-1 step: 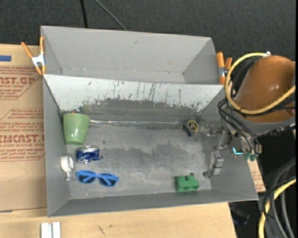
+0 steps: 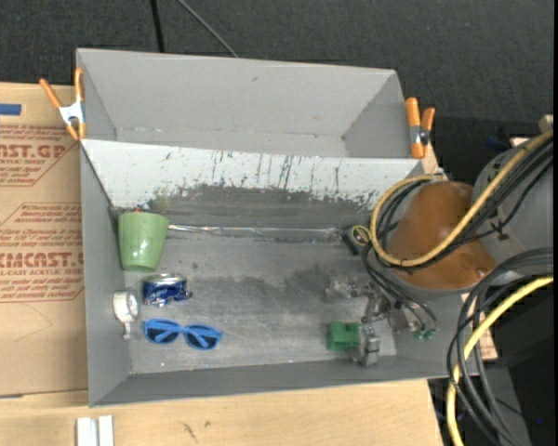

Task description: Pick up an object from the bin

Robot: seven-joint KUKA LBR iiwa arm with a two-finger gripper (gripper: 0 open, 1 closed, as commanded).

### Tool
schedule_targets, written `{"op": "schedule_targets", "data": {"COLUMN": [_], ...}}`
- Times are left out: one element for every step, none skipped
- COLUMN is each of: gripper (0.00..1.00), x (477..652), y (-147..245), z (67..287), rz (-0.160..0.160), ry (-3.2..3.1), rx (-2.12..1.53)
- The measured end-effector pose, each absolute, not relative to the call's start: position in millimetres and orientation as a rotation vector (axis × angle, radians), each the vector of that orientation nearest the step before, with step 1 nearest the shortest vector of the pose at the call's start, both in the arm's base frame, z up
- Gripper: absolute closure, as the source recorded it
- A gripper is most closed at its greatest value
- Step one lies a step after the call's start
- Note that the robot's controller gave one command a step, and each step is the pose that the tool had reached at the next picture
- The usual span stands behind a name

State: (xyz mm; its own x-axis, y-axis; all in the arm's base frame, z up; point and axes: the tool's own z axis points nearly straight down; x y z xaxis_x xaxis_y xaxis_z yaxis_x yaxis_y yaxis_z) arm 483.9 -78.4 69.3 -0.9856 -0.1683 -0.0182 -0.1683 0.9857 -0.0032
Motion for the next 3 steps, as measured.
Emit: {"op": "schedule_targets", "data": {"gripper": [0.00,0.00,0.00], "x": [480.5,480.0,481.8], "y": [-87,-91,-81], "z": [100,104,70], "rz": [0.001,0.000,0.000], "ry": [3.138,3.107,3.135], "rx": [-0.085,0.459,0.080]}}
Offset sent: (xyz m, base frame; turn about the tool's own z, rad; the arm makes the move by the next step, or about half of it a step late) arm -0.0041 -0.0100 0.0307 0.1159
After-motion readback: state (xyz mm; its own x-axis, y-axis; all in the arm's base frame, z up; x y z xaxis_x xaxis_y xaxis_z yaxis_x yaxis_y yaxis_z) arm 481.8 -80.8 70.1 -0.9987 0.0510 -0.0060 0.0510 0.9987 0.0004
